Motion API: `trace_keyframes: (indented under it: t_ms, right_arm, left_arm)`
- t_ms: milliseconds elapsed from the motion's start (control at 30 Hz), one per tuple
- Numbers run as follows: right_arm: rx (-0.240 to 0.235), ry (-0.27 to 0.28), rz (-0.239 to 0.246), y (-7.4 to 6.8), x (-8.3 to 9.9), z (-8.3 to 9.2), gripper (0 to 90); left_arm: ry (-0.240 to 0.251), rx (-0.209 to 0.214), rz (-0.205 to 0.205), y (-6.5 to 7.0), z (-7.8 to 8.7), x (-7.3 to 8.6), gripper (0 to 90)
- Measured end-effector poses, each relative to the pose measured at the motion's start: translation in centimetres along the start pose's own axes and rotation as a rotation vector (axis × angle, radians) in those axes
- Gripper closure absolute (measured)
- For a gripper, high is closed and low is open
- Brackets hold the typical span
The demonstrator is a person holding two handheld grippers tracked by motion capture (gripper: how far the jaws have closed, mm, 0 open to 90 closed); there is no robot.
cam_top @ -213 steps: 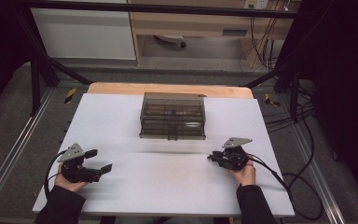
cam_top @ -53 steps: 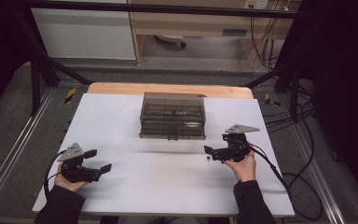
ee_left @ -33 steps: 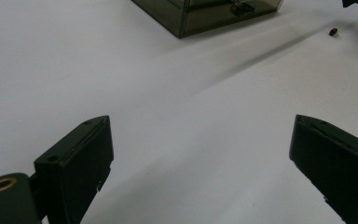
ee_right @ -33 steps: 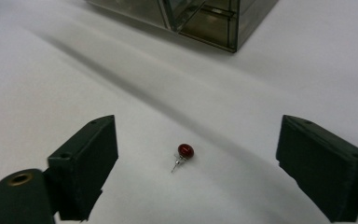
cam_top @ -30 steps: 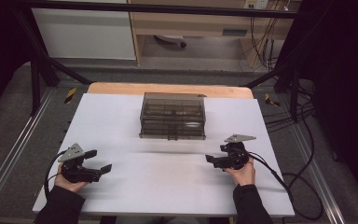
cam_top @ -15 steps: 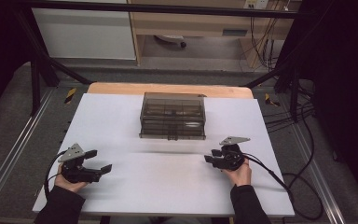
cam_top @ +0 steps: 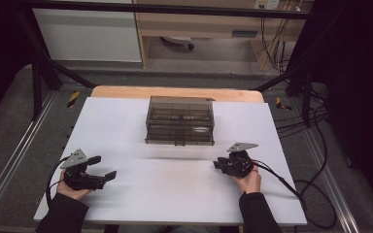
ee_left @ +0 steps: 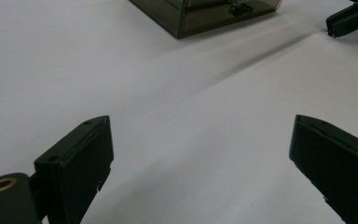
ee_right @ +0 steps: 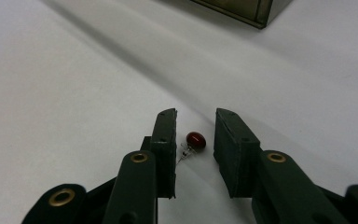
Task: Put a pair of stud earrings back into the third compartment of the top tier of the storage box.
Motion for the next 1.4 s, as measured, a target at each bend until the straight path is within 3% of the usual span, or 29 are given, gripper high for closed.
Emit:
trace_keyframes:
  t_ms: [467,1100,1400]
  right_arm:
    - [0.006,-0.002,0.009,-0.05,0.07,0.01,77.8]
    - [0.002,-0.002,0.001,-0.09,-0.08,0.24,79.3]
    - [-0.013,0.006,0.025,-0.57,-0.60,0.59,79.6]
  left_arm:
    - [0.000,-0.001,0.000,-0.05,0.01,0.01,6.2]
    - [0.001,-0.003,0.001,-0.07,0.04,0.01,6.2]
    - [-0.001,-0.003,0.001,-0.08,0.03,0.02,6.2]
Point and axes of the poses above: each handheld gripper's, and its own axes: z roughly backward along the jaws, x roughly out of its underside, y roughly to its right, the point moved 4 cm from there along -z, roughly forward along the jaws, and after that the axes turned 3 degrees about y, right-handed, at the moved point
